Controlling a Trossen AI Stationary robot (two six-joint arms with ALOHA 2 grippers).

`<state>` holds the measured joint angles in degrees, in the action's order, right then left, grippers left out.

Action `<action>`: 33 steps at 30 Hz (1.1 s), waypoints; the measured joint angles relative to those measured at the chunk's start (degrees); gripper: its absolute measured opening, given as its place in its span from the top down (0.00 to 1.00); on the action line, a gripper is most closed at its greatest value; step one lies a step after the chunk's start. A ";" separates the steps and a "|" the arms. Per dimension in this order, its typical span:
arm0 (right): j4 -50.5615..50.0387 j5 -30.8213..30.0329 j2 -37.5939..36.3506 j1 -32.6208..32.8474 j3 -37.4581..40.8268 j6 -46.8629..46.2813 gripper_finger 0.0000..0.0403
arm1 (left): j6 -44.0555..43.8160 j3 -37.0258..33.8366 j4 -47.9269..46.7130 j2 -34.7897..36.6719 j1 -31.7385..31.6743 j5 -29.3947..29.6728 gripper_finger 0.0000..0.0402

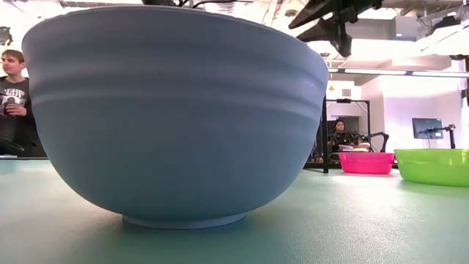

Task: Place and stack bowls onto a shelf
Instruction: Stack the large purple bowl on the large white bowl on the shelf

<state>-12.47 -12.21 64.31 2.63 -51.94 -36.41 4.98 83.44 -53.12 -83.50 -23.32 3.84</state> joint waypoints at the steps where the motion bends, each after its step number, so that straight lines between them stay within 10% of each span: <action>1: 1.03 -0.01 0.85 1.17 -0.11 -0.99 0.60 | -0.72 0.70 -0.20 0.04 0.62 0.08 0.80; 24: 6.00 0.15 29.69 17.39 -10.87 -16.42 0.60 | -25.25 -0.14 -3.90 0.09 32.59 13.07 0.80; 33: -16.71 0.19 44.21 18.20 -28.58 -22.88 0.60 | -30.89 -13.21 -0.36 3.06 41.23 10.22 0.80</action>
<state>-29.18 -12.02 108.52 20.83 -80.52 -59.29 -25.91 70.23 -53.49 -80.44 17.91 14.06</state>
